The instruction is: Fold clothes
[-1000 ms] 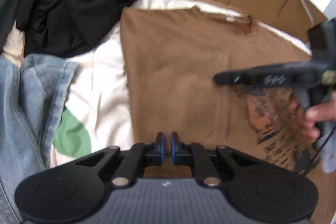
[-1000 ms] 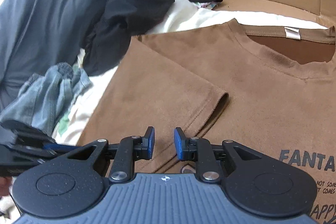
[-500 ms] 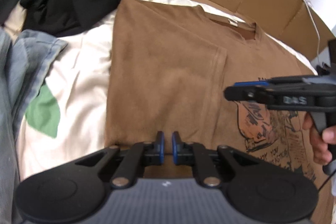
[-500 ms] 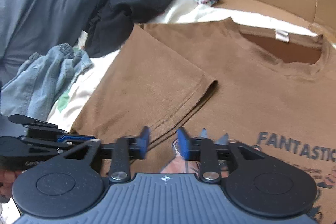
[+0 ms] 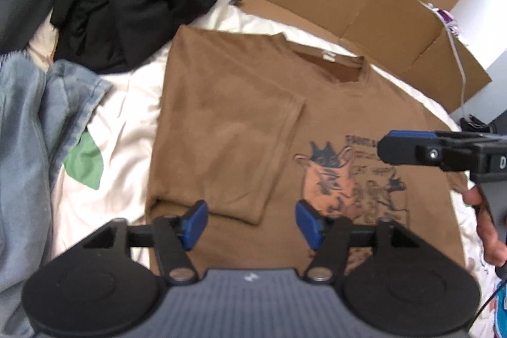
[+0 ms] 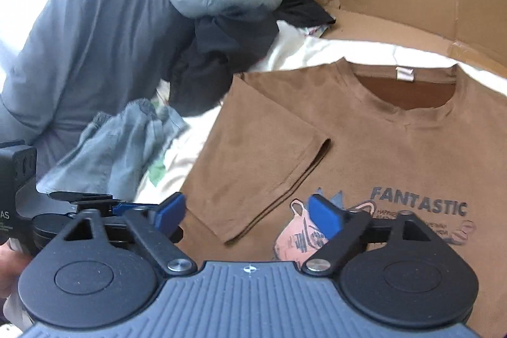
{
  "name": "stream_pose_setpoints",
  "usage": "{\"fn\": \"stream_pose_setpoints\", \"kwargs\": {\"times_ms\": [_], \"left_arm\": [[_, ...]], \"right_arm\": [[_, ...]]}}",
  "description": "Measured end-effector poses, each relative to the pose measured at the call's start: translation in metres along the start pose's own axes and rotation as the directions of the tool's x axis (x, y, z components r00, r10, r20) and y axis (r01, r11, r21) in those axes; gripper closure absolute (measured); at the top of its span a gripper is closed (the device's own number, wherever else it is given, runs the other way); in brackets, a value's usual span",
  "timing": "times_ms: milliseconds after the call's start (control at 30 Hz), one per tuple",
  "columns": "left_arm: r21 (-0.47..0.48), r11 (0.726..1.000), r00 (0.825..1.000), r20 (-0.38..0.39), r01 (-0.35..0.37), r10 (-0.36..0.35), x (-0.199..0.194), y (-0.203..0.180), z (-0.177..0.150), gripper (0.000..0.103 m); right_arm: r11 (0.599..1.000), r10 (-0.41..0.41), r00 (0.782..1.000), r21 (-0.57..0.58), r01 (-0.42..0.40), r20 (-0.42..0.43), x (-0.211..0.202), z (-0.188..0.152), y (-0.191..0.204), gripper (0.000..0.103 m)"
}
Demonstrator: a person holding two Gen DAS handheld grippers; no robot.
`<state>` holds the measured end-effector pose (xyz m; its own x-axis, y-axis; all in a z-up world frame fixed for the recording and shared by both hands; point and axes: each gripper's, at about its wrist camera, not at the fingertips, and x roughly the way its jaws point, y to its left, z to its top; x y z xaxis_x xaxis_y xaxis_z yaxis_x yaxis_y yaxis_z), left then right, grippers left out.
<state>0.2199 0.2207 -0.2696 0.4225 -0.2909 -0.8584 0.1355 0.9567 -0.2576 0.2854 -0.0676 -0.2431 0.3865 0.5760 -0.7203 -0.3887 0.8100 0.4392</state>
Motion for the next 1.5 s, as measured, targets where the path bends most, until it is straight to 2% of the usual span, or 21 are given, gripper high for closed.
{"fn": "stream_pose_setpoints", "kwargs": {"times_ms": [33, 67, 233, 367, 533, 733, 967, 1067, 1167, 1267, 1367, 1500], "left_arm": [[-0.001, 1.000, 1.000, 0.005, -0.002, 0.002, -0.008, -0.003, 0.002, 0.008], [-0.003, 1.000, 1.000, 0.011, -0.005, 0.005, -0.015, -0.006, 0.004, 0.001], [-0.020, 0.999, 0.997, -0.071, -0.028, 0.026, -0.047, -0.017, 0.010, 0.001], [-0.034, 0.999, 0.994, -0.110, -0.012, 0.008, -0.080, -0.028, 0.012, 0.000], [-0.045, 0.998, 0.993, -0.109, -0.040, 0.035, -0.128, -0.045, 0.021, 0.000], [-0.033, 0.999, 0.994, -0.110, -0.029, 0.025, -0.184, -0.069, 0.028, 0.000], [0.002, 0.999, 0.994, -0.100, -0.046, 0.046, -0.251, -0.094, 0.041, 0.000], [0.015, 0.999, 0.996, -0.082, -0.032, 0.034, -0.275, -0.101, 0.045, 0.000], [0.011, 1.000, 0.995, -0.100, -0.008, 0.009, -0.293, -0.103, 0.045, 0.000], [0.027, 1.000, 0.994, -0.110, 0.001, 0.002, -0.307, -0.103, 0.041, 0.000], [0.046, 0.999, 0.996, -0.088, 0.000, 0.004, -0.321, -0.103, 0.038, 0.000], [-0.040, 0.999, 1.000, -0.010, -0.008, 0.008, -0.335, -0.094, 0.040, 0.000]], "right_arm": [[1.000, 0.001, 1.000, -0.007, -0.001, -0.007, -0.006, 0.001, 0.005, 0.006], [1.000, 0.001, 1.000, -0.013, -0.001, -0.015, -0.013, 0.003, 0.009, 0.002], [1.000, 0.003, 0.996, -0.029, -0.006, -0.094, -0.061, 0.013, 0.020, 0.001], [0.999, -0.025, 0.997, 0.031, 0.027, -0.071, -0.112, 0.019, 0.018, 0.000], [0.993, -0.107, 0.992, 0.035, 0.109, -0.067, -0.175, 0.032, 0.033, 0.000], [0.982, -0.181, 0.978, 0.038, 0.186, -0.102, -0.241, 0.041, 0.059, 0.000], [0.951, -0.258, 0.959, 0.144, 0.274, -0.120, -0.301, 0.029, 0.067, 0.000], [0.941, -0.277, 0.951, 0.159, 0.298, -0.138, -0.323, 0.018, 0.077, 0.000], [0.933, -0.301, 0.942, 0.159, 0.323, -0.149, -0.346, 0.007, 0.090, 0.000], [0.925, -0.309, 0.943, 0.193, 0.328, -0.123, -0.371, -0.004, 0.099, 0.000], [0.916, -0.328, 0.942, 0.218, 0.337, -0.076, -0.399, -0.018, 0.105, 0.000], [0.901, -0.373, 0.928, 0.240, 0.361, 0.003, -0.435, -0.034, 0.111, 0.000]]}}
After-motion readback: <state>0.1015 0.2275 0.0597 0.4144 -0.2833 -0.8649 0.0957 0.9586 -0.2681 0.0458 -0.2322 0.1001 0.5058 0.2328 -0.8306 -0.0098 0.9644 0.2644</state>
